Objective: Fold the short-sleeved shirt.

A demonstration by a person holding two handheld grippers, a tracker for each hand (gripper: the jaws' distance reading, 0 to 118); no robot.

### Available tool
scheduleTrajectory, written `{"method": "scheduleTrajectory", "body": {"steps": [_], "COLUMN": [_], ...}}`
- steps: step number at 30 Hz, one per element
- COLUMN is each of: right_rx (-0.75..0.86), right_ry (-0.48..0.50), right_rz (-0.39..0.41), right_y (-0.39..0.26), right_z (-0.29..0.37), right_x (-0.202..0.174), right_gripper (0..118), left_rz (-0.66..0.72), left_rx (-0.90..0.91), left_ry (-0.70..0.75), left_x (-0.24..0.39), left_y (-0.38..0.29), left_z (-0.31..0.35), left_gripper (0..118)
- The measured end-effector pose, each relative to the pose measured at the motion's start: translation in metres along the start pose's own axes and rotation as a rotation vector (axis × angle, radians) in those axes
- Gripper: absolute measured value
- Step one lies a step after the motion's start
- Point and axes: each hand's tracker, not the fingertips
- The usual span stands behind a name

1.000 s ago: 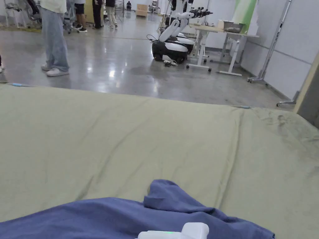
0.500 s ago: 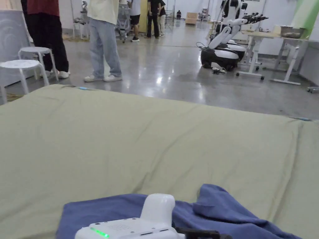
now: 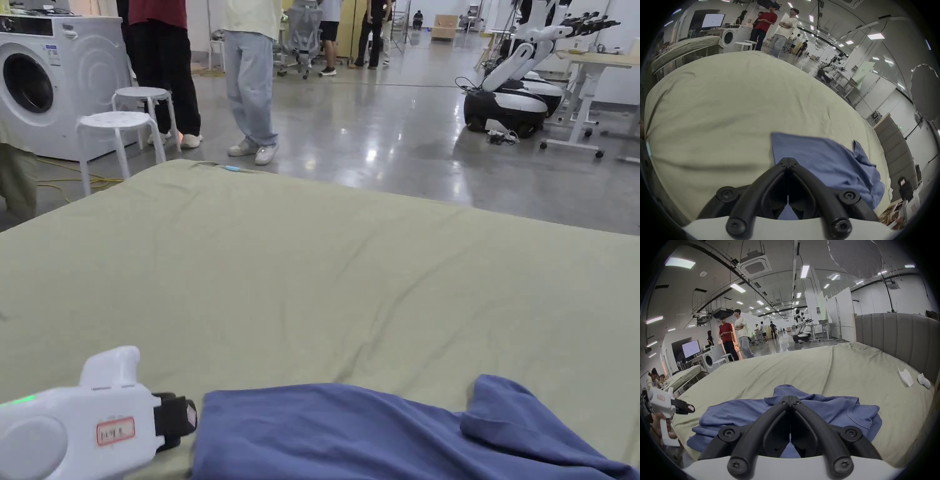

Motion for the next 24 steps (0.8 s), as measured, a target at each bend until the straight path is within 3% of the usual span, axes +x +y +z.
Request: {"method": "scheduleTrajectory", "body": {"steps": [4,5,8,9,19,24], "right_rx": [-0.004,-0.006,-0.016,-0.019,-0.065,-0.073], "right_ry": [-0.038,-0.044,-0.063,-0.066,-0.072,-0.067], "right_rz": [0.005,0.004,0.018,0.023,0.04,0.081], "right_y": [0.002,0.002,0.002,0.002,-0.004,-0.006], "right_z": [-0.003,-0.004,-0.003,-0.003,-0.008,-0.006], "right_x": [-0.001,-0.001,-0.001,-0.001,-0.003,-0.005], "right_gripper": [2,2,2,2,2,2], "left_rz": [0.028,0.047,0.066,0.048,-0.103,-0.069], "left_rx": [-0.038,-0.056,-0.157,-0.183,-0.228,-0.201], "left_ry": [-0.063,-0.066,-0.027,-0.012,0.047,0.091], "left_x": [0.0,-0.001,-0.001,0.0,0.019,0.015], "left_y": [0.03,0.033,0.038,0.037,0.028,0.043], "left_z": [-0.043,-0.055,-0.079,-0.085,-0.103,-0.1], "left_gripper": [5,20,91,95,95,95]}}
